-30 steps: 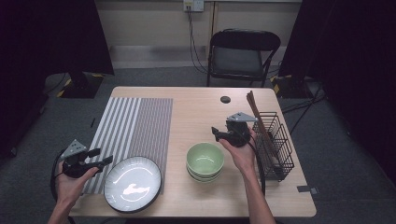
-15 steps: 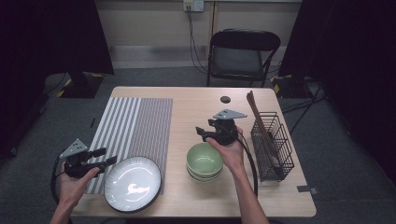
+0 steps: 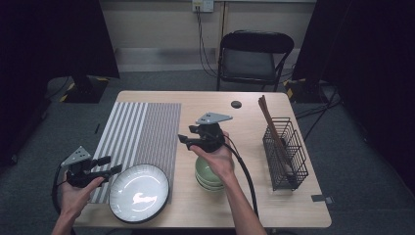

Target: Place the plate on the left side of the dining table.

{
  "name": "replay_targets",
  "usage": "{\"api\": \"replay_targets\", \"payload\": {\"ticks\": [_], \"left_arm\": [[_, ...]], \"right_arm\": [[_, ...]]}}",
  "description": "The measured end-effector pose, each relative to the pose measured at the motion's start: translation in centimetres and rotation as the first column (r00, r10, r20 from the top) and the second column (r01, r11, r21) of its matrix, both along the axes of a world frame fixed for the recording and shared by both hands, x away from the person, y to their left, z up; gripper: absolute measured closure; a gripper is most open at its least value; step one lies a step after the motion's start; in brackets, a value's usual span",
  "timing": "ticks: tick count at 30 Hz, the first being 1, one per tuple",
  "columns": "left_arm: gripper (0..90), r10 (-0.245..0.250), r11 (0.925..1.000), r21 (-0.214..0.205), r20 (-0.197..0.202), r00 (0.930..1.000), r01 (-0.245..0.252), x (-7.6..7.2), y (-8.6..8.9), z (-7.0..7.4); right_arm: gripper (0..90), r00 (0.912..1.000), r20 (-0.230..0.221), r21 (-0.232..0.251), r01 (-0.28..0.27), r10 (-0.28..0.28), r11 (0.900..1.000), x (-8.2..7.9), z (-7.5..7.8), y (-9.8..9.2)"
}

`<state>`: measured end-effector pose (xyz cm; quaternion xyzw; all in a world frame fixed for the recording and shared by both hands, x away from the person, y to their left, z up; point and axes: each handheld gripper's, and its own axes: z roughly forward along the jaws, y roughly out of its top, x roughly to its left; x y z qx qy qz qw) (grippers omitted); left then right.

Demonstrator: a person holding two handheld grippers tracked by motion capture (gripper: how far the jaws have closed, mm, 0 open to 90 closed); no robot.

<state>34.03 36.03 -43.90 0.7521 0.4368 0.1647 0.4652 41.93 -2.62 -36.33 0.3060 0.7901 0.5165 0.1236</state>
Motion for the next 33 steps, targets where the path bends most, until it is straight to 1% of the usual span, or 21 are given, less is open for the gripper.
{"api": "replay_targets", "payload": {"ticks": [1,2,4,6,8,9,10,13,14,16,18,19,20,22,24,25,27,28,31,32,33], "left_arm": [[35.7,0.0,1.0,0.0,0.0,1.0,0.0,0.0,0.0,0.0],[36.0,-0.002,1.0,0.004,0.0,1.0,0.002,0.0,0.0,0.0],[36.2,-0.004,1.0,0.009,0.002,1.0,0.004,0.0,0.1,0.0],[36.6,-0.002,1.0,0.0,0.001,1.0,0.002,0.1,0.0,-0.1],[36.8,-0.01,0.9998,0.015,-0.002,1.0,0.01,0.1,0.1,-0.2],[36.8,-0.01,0.9998,0.015,-0.002,1.0,0.01,0.1,0.1,-0.2],[36.9,-0.016,0.9999,0.003,-0.012,0.9998,0.016,0.1,0.2,-0.5],[38.0,-0.009,1.0,0.0,-0.024,0.9997,0.009,0.1,0.4,-0.9],[38.1,-0.006,0.9999,-0.009,-0.034,0.9994,0.006,0.0,0.7,-1.2],[38.2,-0.005,0.9999,-0.01,-0.034,0.9994,0.004,0.0,0.9,-1.3],[38.3,-0.001,0.9994,-0.033,-0.042,0.9991,0.0,0.0,1.2,-1.5],[38.4,-0.001,0.9994,-0.033,-0.042,0.9991,0.0,0.0,1.2,-1.5],[38.6,-0.001,0.9994,-0.033,-0.044,0.999,0.0,0.0,1.3,-1.6],[38.9,0.004,0.9994,-0.033,-0.042,0.9991,-0.005,0.0,1.3,-1.7],[39.0,0.011,0.9999,-0.012,-0.033,0.9994,-0.012,-0.1,1.3,-1.8],[39.3,0.011,0.9999,-0.012,-0.033,0.9994,-0.012,-0.1,1.3,-1.8],[40.9,0.009,0.9999,-0.009,-0.033,0.9994,-0.009,-0.1,1.4,-2.0],[42.1,0.007,0.9998,-0.02,-0.04,0.9992,-0.007,-0.1,1.4,-2.1],[43.4,0.005,0.9998,-0.02,-0.053,0.9986,-0.006,-0.1,1.4,-2.4],[43.4,0.002,0.9998,-0.021,-0.052,0.9986,-0.003,-0.1,1.4,-2.4],[43.5,0.005,0.9995,-0.03,-0.065,0.9979,-0.007,-0.1,1.4,-2.5]], "right_arm": [[47.4,1.0,0.0,0.0,0.0,0.0,1.0,0.0,0.0,0.0],[49.1,0.9995,0.002,0.006,-0.032,0.032,0.9995,-0.2,0.3,1.3],[49.4,0.9991,-0.001,0.011,-0.042,0.042,0.9991,-0.2,0.4,1.8],[50.1,0.9963,-0.009,0.017,-0.085,0.085,0.9963,-0.3,0.5,3.5],[50.1,0.9935,-0.02,0.016,-0.112,0.112,0.9936,-0.3,0.4,4.7],[50.1,0.9935,-0.02,0.016,-0.112,0.112,0.9936,-0.3,0.4,4.7],[50.1,0.9897,-0.029,0.015,-0.14,0.14,0.9901,-0.6,0.2,5.9],[50.6,0.985,-0.043,0.013,-0.167,0.167,0.9859,-0.8,-0.1,7.3],[50.8,0.9834,-0.048,0.015,-0.175,0.175,0.9845,-0.7,-0.3,7.6],[51.1,0.9822,-0.053,0.015,-0.18,0.18,0.9836,-0.8,-0.5,8.0],[51.5,0.9776,-0.065,0.017,-0.2,0.2,0.9797,-1.0,-1.0,8.8],[51.5,0.9776,-0.065,0.017,-0.2,0.2,0.9797,-1.0,-1.0,8.8],[52.2,0.9734,-0.076,0.018,-0.216,0.216,0.9763,-1.1,-1.6,9.4],[52.3,0.9694,-0.088,0.018,-0.228,0.229,0.9734,-1.2,-2.2,9.9],[52.3,0.9675,-0.098,0.013,-0.233,0.233,0.9724,-1.4,-2.9,10.3],[52.3,0.9675,-0.098,0.013,-0.233,0.233,0.9724,-1.4,-2.9,10.3],[52.9,0.9647,-0.113,0.007,-0.239,0.238,0.971,-1.5,-3.7,10.6],[55.6,0.9637,-0.125,0.007,-0.237,0.236,0.9714,-1.6,-4.6,10.7],[56.9,0.9658,-0.133,-0.004,-0.225,0.223,0.9743,-1.9,-5.6,10.8],[56.9,0.9658,-0.133,-0.004,-0.225,0.223,0.9743,-1.9,-5.6,10.8],[56.9,0.9664,-0.144,0.0,-0.215,0.213,0.9766,-2.0,-6.6,10.9]]}}
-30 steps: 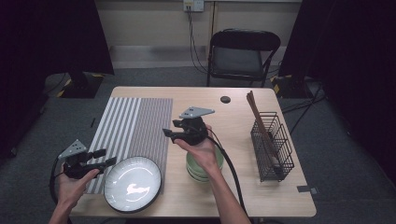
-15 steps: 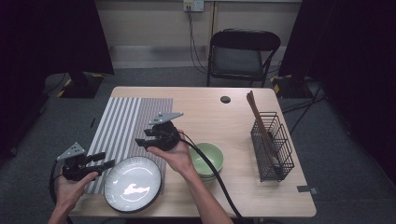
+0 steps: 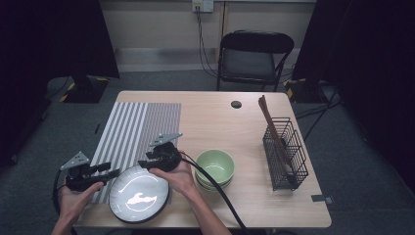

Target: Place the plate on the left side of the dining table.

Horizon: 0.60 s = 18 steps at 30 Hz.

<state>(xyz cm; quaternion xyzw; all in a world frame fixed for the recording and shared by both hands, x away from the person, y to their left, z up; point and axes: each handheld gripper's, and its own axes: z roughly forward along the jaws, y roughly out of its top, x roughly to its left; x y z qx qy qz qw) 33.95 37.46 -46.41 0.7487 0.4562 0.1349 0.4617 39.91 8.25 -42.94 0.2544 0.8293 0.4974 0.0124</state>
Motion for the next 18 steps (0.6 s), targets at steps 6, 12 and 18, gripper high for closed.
{"api": "replay_targets", "payload": {"ticks": [6,12,18], "left_arm": [[43.5,-0.014,0.9998,0.014,-0.022,0.9997,0.014,0.4,-0.3,-0.6],[46.0,-0.037,0.999,0.024,-0.053,0.9979,0.038,0.6,-0.9,-1.3],[57.7,-0.069,0.9976,-0.002,-0.058,0.9959,0.069,0.6,-0.8,-1.3]], "right_arm": [[55.1,0.9999,-0.016,-0.061,0.004,-0.005,0.9981,-0.1,-1.8,0.5],[55.1,0.9978,-0.002,-0.068,0.066,-0.067,0.9955,-0.3,-3.3,0.0],[63.0,0.9955,-0.046,-0.089,0.078,-0.082,0.993,-0.4,-4.7,-0.3]]}}
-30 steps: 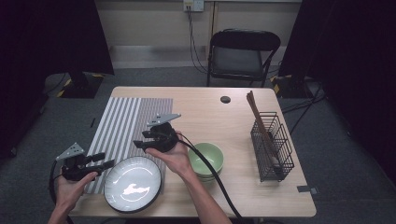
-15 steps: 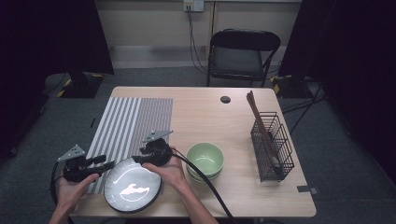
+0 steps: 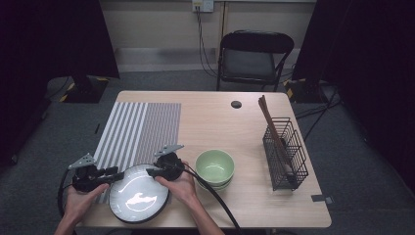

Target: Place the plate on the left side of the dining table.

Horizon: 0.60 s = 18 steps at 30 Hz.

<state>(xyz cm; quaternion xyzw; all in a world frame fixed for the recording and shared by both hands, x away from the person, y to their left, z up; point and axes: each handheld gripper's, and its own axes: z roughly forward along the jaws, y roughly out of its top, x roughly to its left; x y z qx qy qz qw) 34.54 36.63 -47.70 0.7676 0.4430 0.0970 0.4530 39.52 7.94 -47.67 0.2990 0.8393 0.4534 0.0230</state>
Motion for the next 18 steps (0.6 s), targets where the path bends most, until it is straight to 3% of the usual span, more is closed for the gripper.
{"api": "replay_targets", "payload": {"ticks": [3,4,6,8,10,13,16,18], "left_arm": [[59.6,-0.016,0.9999,0.001,-0.009,0.9998,0.016,0.01,-0.21,-0.07],[64.5,-0.036,0.9992,-0.016,-0.005,0.9993,0.036,-0.03,-0.33,-0.08],[68.4,-0.043,0.9988,-0.023,-0.007,0.999,0.043,0.0,-0.42,-0.08],[70.6,-0.05,0.9987,-0.008,-0.005,0.9987,0.05,0.08,-0.5,-0.15],[74.7,-0.071,0.9973,-0.022,-0.017,0.9973,0.071,0.25,-0.61,-0.25],[77.4,-0.067,0.9977,-0.016,-0.018,0.9976,0.066,0.24,-0.73,-0.13],[82.8,-0.072,0.996,-0.055,-0.013,0.9973,0.071,0.33,-0.16,0.08],[83.5,-0.065,0.9969,-0.045,-0.011,0.9978,0.065,0.17,-0.24,0.17]], "right_arm": [[68.3,0.9999,-0.004,0.008,0.011,-0.01,0.9999,0.01,-0.33,-0.11],[69.6,0.9996,-0.023,0.035,0.02,-0.019,0.9992,0.17,-0.52,-0.35],[71.6,0.9998,-0.008,0.015,0.018,-0.017,0.9997,0.15,-0.33,-0.29],[72.6,0.9998,-0.008,0.015,0.02,-0.019,0.9997,0.17,-0.31,-0.28],[73.5,0.9996,-0.016,0.024,0.026,-0.025,0.9994,0.24,-0.33,-0.31],[74.0,0.9997,-0.014,0.025,0.022,-0.022,0.9994,0.27,-0.32,-0.32],[74.7,0.9996,-0.017,0.019,0.024,-0.024,0.9995,0.31,-0.18,-0.4],[73.5,0.9994,-0.016,0.014,0.03,-0.03,0.9994,0.1,-0.06,-0.58]]}}
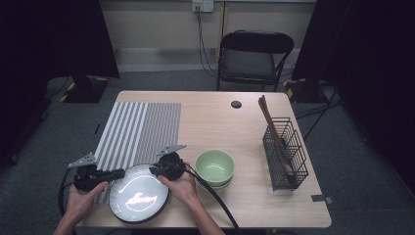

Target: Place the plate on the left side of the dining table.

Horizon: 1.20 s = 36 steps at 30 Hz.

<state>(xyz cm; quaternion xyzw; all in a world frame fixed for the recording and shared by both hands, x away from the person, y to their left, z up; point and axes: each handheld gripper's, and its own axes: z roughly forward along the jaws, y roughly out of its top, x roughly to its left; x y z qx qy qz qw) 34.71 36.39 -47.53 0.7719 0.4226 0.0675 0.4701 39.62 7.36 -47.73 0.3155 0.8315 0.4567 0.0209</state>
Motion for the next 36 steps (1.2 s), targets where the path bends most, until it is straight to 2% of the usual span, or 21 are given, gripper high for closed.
{"api": "replay_targets", "payload": {"ticks": [2,4,8,9,11,14,15,16,19,36], "left_arm": [[83.3,0.0,0.9999,0.013,0.001,1.0,0.0,-0.05,-0.06,0.07],[83.1,0.003,1.0,-0.001,-0.008,1.0,-0.003,0.06,-0.05,-0.03],[82.4,-0.001,1.0,0.004,-0.007,1.0,0.001,0.08,-0.15,-0.09],[82.5,-0.002,0.9999,-0.015,-0.017,0.9999,0.001,0.29,-0.08,-0.2],[82.5,-0.004,0.9998,-0.02,-0.011,0.9999,0.004,0.33,-0.12,-0.25],[83.0,-0.013,0.9999,-0.008,-0.016,0.9998,0.013,0.43,-0.13,-0.12],[83.2,-0.012,0.9999,-0.008,-0.016,0.9998,0.012,0.46,-0.09,-0.14],[83.1,-0.013,0.9999,-0.007,-0.014,0.9998,0.013,0.45,-0.11,-0.13],[83.4,-0.011,0.9999,-0.008,-0.009,0.9999,0.011,0.43,-0.1,-0.12],[84.3,-0.004,0.9998,-0.021,-0.008,1.0,0.004,0.57,-0.07,0.0]], "right_arm": [[73.4,1.0,-0.004,0.006,0.001,-0.001,1.0,-0.02,-0.02,-0.07],[73.5,1.0,-0.005,0.004,0.003,-0.003,1.0,-0.07,0.01,-0.05],[74.3,1.0,0.0,0.002,0.0,0.0,1.0,-0.04,0.01,-0.04],[75.8,1.0,0.002,-0.005,0.001,-0.001,1.0,0.04,0.03,0.04],[75.9,1.0,0.002,-0.005,-0.003,0.003,1.0,0.09,0.04,0.06],[76.7,1.0,0.006,0.002,-0.004,0.004,1.0,0.14,0.0,0.08],[81.2,0.9999,0.015,0.014,0.001,-0.001,0.9999,0.14,0.11,0.04],[81.4,0.9998,0.016,0.02,-0.007,0.006,0.9998,0.3,0.21,-0.05],[81.8,0.9996,0.007,0.021,-0.026,0.026,0.9994,0.58,0.27,-0.13],[82.8,0.9997,0.02,0.032,-0.017,0.016,0.9993,0.47,0.23,-0.16]]}}
